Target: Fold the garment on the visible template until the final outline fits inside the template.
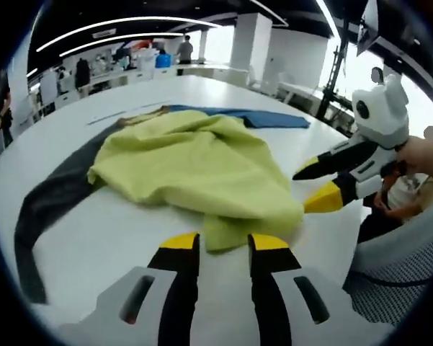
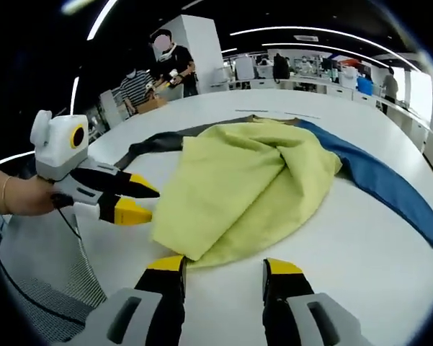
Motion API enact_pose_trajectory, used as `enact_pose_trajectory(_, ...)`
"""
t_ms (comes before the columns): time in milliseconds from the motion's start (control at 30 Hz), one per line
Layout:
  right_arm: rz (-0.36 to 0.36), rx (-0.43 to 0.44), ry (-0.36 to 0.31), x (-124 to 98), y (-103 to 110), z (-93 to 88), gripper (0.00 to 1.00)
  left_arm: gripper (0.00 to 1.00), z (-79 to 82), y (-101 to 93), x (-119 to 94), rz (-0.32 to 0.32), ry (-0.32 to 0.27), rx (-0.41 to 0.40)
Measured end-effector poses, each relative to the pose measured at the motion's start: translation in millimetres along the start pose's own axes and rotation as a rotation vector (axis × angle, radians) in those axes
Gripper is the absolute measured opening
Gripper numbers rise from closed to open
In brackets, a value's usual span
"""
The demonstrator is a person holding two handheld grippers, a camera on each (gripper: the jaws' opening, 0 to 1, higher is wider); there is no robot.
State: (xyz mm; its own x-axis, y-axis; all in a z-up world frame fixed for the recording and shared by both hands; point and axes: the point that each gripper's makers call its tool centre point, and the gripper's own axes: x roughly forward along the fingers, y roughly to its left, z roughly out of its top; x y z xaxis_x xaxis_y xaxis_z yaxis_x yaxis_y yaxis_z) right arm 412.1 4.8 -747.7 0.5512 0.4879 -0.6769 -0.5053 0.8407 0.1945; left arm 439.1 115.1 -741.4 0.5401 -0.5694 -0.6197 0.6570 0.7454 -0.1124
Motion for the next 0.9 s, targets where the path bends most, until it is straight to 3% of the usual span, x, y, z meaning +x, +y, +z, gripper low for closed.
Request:
enact_pose_trajectory(167,0.002,-0.002,0.008,2,6,-0.2,0.33,0.19,-1.7,3.5,4,-0.001,0.012,-0.03)
enact_pose_trajectory(267,0.006,-0.001,0.025,4,12,-2.1,0.29,0.16,-6.2,0.8,8,-0.006,0.04,-0.002)
enact_pose_trajectory(600,-0.062,-0.035,0.055,10,14,-5.5,0.21,0.09,-5.6,1.3,11,0.011,0.046,0.033)
enact_pose_trajectory(667,-0.095,-0.069,0.071,11,12,-6.2,0.18,0.04,-5.3,1.4,12,0.013,0.047,0.033)
enact_pose_trajectory(833,-0.112,-0.027,0.089,11,15,-8.4,0.02,0.01,-4.5,0.0,12,0.012,0.046,0.026)
enact_pose_trajectory(900,-0.115,0.001,0.096,10,16,-7.1,0.0,0.01,-4.1,0.1,11,0.009,0.044,0.013)
